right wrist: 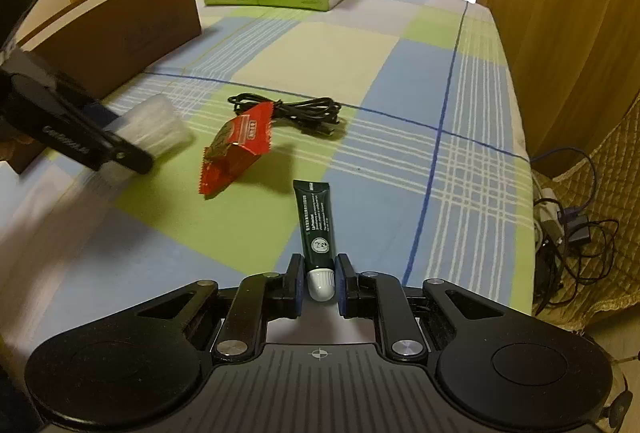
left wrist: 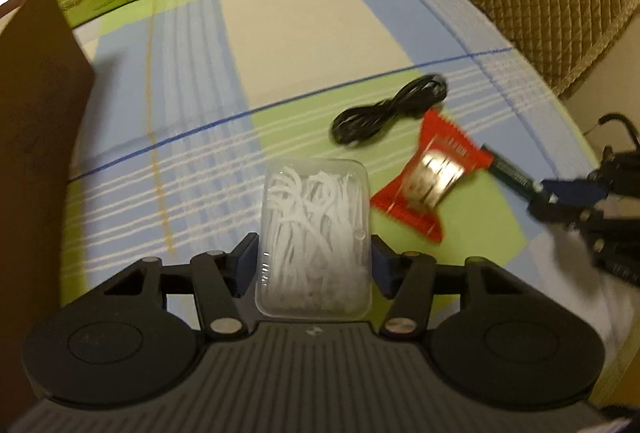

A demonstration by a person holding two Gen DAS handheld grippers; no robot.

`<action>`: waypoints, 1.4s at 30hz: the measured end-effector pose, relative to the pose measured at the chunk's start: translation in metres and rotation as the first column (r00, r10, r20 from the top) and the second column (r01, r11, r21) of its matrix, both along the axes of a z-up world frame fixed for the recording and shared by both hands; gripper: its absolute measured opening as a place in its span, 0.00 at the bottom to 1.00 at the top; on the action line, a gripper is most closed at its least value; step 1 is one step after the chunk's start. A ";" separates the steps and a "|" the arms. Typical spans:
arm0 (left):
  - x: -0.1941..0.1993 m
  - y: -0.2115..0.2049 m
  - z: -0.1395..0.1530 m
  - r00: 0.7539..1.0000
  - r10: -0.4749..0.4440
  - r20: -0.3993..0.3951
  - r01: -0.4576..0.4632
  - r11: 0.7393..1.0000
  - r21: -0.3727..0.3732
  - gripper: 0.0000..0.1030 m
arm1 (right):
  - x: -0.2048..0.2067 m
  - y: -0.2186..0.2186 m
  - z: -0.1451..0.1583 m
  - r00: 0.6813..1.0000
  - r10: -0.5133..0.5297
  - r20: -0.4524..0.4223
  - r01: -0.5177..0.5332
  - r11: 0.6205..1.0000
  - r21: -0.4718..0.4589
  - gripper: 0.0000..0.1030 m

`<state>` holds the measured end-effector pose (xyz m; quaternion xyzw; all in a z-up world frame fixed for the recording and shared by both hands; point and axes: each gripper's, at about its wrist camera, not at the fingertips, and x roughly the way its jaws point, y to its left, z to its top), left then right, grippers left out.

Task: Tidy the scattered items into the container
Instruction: 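Lift the green tube with the right gripper while the left gripper closes on the white floss pick box, then carry the green tube and floss pick box with both grippers over the brown box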

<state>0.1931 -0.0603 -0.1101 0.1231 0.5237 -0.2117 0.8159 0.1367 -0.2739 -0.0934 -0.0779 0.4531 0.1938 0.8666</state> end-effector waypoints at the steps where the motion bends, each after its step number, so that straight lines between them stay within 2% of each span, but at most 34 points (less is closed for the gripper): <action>1: -0.003 0.006 0.001 1.000 0.006 0.001 -0.006 1.000 0.013 0.51 | -0.001 0.001 0.000 1.000 0.005 -0.003 -0.005 1.000 0.002 0.18; 4: -0.010 0.021 0.002 0.999 0.027 -0.021 -0.027 0.999 0.026 0.52 | 0.000 0.003 0.000 1.000 0.015 -0.003 -0.015 1.000 -0.005 0.18; 6: -0.016 0.028 0.003 0.999 0.039 -0.032 -0.038 0.999 0.029 0.53 | 0.004 0.004 0.000 1.000 0.014 -0.004 -0.014 1.000 0.001 0.44; 7: -0.018 0.030 0.002 0.999 0.037 -0.033 -0.036 0.999 0.032 0.57 | 0.005 0.006 -0.001 1.000 0.003 0.006 -0.003 1.000 -0.008 0.73; 8: -0.019 0.030 0.002 0.999 0.036 -0.028 -0.035 0.999 0.035 0.60 | 0.005 0.007 -0.001 1.000 -0.006 0.026 0.006 1.000 -0.018 0.76; 11: -0.018 0.029 0.000 0.999 0.036 -0.009 -0.035 0.999 0.031 0.63 | 0.011 0.011 -0.004 0.999 -0.010 0.033 0.012 0.999 -0.034 0.75; 12: -0.016 0.029 0.000 0.999 0.038 -0.003 -0.038 0.999 0.024 0.63 | 0.013 0.012 -0.006 0.999 -0.021 0.029 0.022 0.999 -0.043 0.71; 13: -0.013 0.028 0.000 0.999 0.042 0.003 -0.042 0.999 0.018 0.62 | 0.014 0.012 -0.006 0.999 -0.024 0.029 0.025 0.999 -0.033 0.60; 15: -0.010 0.026 -0.001 0.999 0.041 0.021 -0.041 0.999 0.017 0.61 | 0.012 0.014 -0.005 0.999 -0.031 0.040 0.032 0.999 -0.032 0.47; 17: -0.010 0.026 0.000 0.999 0.032 0.029 -0.032 0.999 0.009 0.51 | 0.009 0.018 -0.003 0.999 -0.024 0.040 0.026 0.999 -0.036 0.18; 24: -0.032 0.030 0.001 1.000 -0.017 0.019 0.017 1.000 0.007 0.50 | -0.006 0.030 0.003 0.998 -0.024 -0.054 0.021 0.999 -0.047 0.18; 30: -0.059 0.031 0.006 0.999 -0.048 -0.022 0.048 0.999 0.000 0.50 | -0.026 0.035 0.009 0.991 -0.033 -0.128 0.034 0.999 0.011 0.18; 35: -0.076 0.044 0.024 0.998 -0.060 -0.003 0.060 0.998 -0.026 0.50 | -0.040 0.048 0.024 0.992 -0.007 -0.127 0.014 0.998 0.057 0.18; 42: -0.087 0.064 0.056 0.998 -0.047 0.050 0.050 0.997 -0.066 0.50 | -0.037 0.073 0.047 0.996 0.020 -0.090 -0.010 0.994 0.105 0.18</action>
